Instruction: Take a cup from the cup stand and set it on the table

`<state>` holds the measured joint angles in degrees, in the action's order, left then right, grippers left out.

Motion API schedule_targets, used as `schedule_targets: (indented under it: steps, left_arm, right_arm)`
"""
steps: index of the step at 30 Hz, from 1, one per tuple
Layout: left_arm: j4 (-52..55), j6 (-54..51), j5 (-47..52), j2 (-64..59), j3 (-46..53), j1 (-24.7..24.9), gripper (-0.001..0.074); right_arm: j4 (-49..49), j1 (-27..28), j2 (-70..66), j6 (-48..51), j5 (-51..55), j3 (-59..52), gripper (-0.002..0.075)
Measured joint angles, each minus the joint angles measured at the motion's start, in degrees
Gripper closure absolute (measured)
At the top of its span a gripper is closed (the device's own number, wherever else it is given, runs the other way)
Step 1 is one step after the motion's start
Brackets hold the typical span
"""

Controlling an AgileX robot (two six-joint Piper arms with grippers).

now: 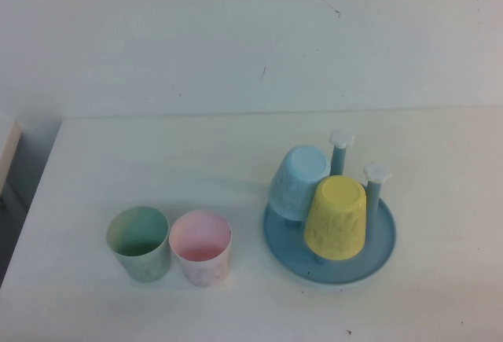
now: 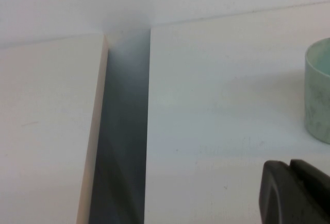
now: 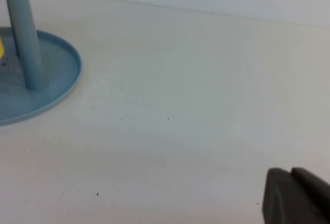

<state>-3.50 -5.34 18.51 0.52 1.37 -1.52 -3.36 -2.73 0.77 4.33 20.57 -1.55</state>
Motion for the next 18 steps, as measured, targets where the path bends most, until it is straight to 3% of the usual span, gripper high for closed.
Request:
schedule_targets:
  steps: [11, 18]
  left_arm:
    - [-3.24, 1.71, -0.89, 0.0, 0.0, 0.0, 0.0738]
    - [-42.46, 13.91, -5.76, 0.0, 0.21, 0.0, 0.0738]
  right_arm:
    - [0.0, 0.0, 0.0, 0.0, 0.0, 0.0, 0.0728]
    - [0.0, 0.0, 0.0, 0.0, 0.0, 0.0, 0.0728]
